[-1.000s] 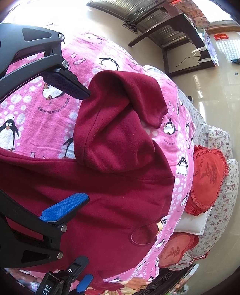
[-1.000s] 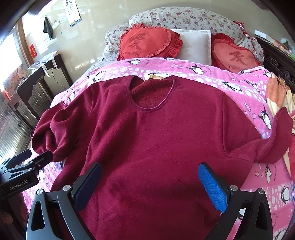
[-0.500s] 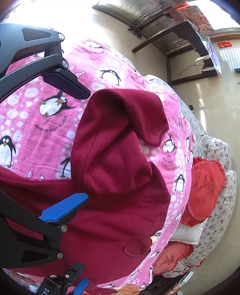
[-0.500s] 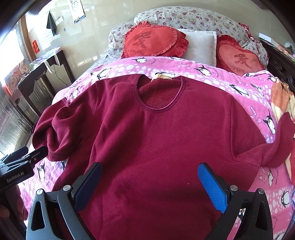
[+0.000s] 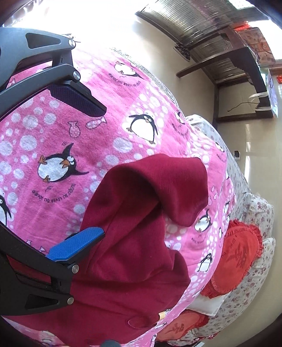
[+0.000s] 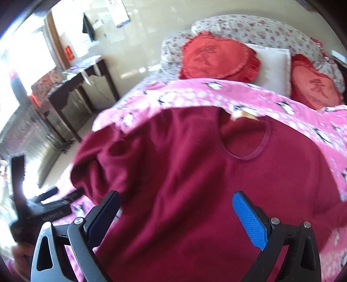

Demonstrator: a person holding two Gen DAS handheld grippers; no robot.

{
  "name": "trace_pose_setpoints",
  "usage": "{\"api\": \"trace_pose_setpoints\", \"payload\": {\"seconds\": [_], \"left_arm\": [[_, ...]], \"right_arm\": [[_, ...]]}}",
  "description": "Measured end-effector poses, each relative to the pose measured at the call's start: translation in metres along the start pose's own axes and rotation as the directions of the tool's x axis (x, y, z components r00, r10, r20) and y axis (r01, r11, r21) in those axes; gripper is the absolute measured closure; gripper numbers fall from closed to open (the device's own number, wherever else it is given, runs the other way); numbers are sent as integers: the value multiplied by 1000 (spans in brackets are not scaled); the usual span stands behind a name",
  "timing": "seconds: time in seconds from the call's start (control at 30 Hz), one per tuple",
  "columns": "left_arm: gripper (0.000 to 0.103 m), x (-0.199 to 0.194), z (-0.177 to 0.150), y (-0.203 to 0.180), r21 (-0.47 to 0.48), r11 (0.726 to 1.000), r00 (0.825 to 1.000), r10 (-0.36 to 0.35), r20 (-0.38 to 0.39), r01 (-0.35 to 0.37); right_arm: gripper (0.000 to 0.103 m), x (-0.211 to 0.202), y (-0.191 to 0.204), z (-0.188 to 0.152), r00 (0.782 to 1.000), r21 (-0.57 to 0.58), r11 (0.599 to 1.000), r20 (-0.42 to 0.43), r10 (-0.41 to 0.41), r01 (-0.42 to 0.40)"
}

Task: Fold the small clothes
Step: 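Grasp the sweatshirt sleeve with the right gripper and lift it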

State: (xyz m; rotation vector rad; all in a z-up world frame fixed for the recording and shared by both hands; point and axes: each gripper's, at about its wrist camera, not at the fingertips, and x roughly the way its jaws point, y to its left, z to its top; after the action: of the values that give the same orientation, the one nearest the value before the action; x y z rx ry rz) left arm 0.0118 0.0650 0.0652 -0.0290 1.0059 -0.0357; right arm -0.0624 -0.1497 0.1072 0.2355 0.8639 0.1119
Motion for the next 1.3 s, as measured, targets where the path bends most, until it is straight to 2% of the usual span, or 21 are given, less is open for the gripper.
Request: {"api": "trace_pose_setpoints", "payload": {"seconds": [0.1,0.2,0.37,0.43,0.57,0.67,0.73,0.83,0.87,0.9,0.93,0.97,1.03,1.13,1.23,1.3], "left_arm": [[1,6,3,11,-24,1000,1000,7,-7,-7],[1,12,5,20,-48,999,1000,8,-19,-9],[1,20,7,33,-74,997,1000,-2,-28,0],[1,23,8,34,-68,998,999,-2,-33,0],[1,30,8,37,-73,997,999,-13,-44,10],[1,36,8,38,-74,997,998,-16,-56,12],[1,38,7,38,-73,997,998,-15,-63,11],[1,40,6,38,-70,998,998,-12,-65,7],[1,39,6,38,-69,998,998,-10,-66,5],[1,39,7,38,-68,998,998,-8,-67,4],[1,37,7,38,-67,998,998,-6,-66,2],[1,35,7,38,-66,998,998,-5,-61,1],[1,28,9,40,-63,998,999,3,-43,-6],[1,15,11,42,-66,998,1000,0,-17,-1],[1,-1,12,42,-72,997,1000,-24,9,24],[1,-13,10,39,-69,997,999,-27,31,29]], "right_arm": [[13,12,19,21,995,-4,995,8,99,-99],[18,35,45,45,988,-39,988,-9,152,-153],[19,82,82,85,973,-48,974,-71,220,-223],[19,108,92,93,971,-36,976,-111,212,-217],[19,166,101,96,965,-24,988,-220,147,-156],[19,191,102,93,949,16,986,-270,162,-163],[19,207,103,87,942,31,990,-303,142,-139],[37,220,100,83,945,56,990,-295,142,-131],[46,220,102,84,949,50,990,-282,139,-130],[64,219,103,84,951,43,990,-275,142,-135],[77,219,104,85,950,37,989,-277,147,-142],[95,215,104,86,949,33,988,-277,151,-148],[96,192,103,91,960,13,984,-217,178,-180],[97,135,95,108,967,-4,972,-100,234,-235],[97,59,72,128,959,2,960,49,278,-278],[97,3,52,135,950,-13,964,164,266,-267]]}}
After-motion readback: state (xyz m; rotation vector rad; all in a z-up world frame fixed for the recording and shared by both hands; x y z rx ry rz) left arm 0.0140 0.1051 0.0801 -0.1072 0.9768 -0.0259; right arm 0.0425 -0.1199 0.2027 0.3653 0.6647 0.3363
